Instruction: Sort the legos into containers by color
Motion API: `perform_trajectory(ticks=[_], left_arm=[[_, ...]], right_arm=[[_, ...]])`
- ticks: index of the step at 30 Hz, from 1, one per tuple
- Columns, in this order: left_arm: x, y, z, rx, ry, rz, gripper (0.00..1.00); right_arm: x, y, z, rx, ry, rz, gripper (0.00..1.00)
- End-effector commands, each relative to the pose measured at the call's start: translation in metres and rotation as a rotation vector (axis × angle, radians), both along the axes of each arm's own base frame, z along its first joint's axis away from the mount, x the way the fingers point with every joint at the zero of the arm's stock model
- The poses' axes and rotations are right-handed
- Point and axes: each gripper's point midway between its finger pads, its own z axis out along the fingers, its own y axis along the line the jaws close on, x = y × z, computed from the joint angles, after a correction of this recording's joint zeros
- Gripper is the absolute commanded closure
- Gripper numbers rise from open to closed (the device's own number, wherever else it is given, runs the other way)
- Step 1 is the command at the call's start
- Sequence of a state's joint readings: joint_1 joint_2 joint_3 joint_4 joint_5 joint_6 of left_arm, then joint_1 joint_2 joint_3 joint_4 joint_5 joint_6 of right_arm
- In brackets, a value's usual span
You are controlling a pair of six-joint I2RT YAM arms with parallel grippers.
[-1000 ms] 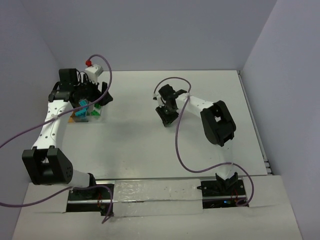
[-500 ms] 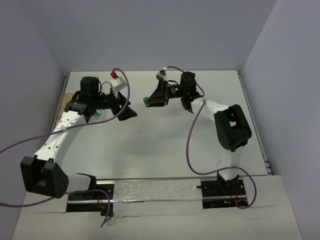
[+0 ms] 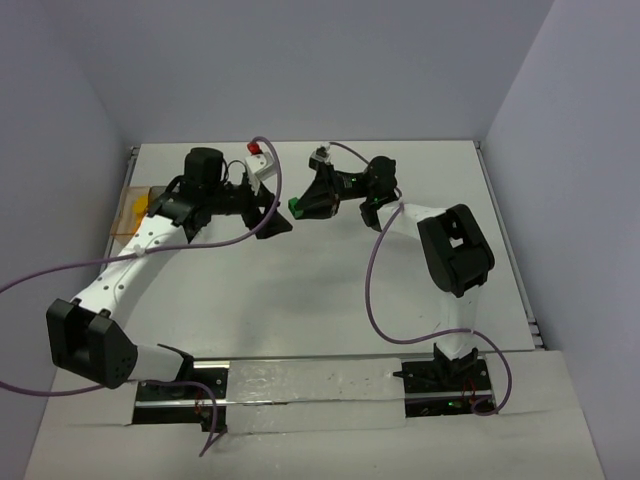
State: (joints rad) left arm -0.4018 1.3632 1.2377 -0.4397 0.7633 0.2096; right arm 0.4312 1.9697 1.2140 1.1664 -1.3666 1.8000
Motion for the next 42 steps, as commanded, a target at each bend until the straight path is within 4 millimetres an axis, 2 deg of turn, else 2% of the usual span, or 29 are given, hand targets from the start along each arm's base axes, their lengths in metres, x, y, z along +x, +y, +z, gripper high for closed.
perform_trajectory(ticks=[1,9,11,12,13,17,24,28,30,32,33,34,36,40,42], left_arm=[[0.013,-0.012,0.026,-0.027,-0.076,0.020,0.14],[0.020,-0.024,0.030,-0.040,-0.069,0.039,0.20],[0.024,-0.025,0.031,-0.039,-0.077,0.062,0.29],[0.024,-0.025,0.031,-0.039,-0.077,0.062,0.29],[0.025,-0.026,0.031,-0.041,-0.075,0.066,0.37],[0.027,-0.026,0.032,-0.040,-0.078,0.072,0.42],[0.026,-0.029,0.033,-0.050,-0.070,0.059,0.73],[0.024,-0.026,0.030,-0.035,-0.069,0.062,0.94],[0.022,-0.024,0.028,-0.023,-0.063,0.065,1.00],[0.018,-0.020,0.025,-0.008,-0.058,0.063,1.00],[0.015,-0.015,0.023,-0.003,-0.051,0.065,1.00],[0.012,-0.013,0.022,0.000,-0.044,0.064,1.00],[0.010,0.002,0.020,-0.001,-0.017,0.090,1.00],[0.022,0.037,0.017,0.000,0.010,0.172,1.00],[0.045,0.076,0.006,0.064,0.018,0.282,1.00]], right_arm=[[-0.009,0.000,0.009,0.008,-0.035,0.019,1.00],[-0.011,0.002,0.009,0.005,-0.028,0.020,1.00],[-0.012,0.003,0.009,0.004,-0.027,0.024,1.00],[-0.011,0.002,0.008,0.003,-0.026,0.024,1.00],[-0.012,0.002,0.008,0.002,-0.022,0.025,1.00],[-0.013,0.003,0.007,0.000,-0.021,0.026,1.00],[-0.014,0.005,0.005,-0.005,-0.017,0.039,0.99],[-0.014,0.005,0.005,-0.006,-0.017,0.040,0.78],[-0.015,0.004,0.006,-0.007,-0.021,0.041,0.53],[-0.014,0.003,0.005,-0.009,-0.023,0.039,0.30],[-0.013,0.002,0.005,-0.010,-0.022,0.032,0.15],[-0.012,0.000,0.005,-0.011,-0.021,0.029,0.07],[-0.009,-0.004,0.007,-0.010,-0.025,0.014,0.00],[0.006,-0.020,0.010,-0.007,-0.040,-0.042,0.00],[0.018,-0.033,0.012,-0.006,-0.050,-0.090,0.00]])
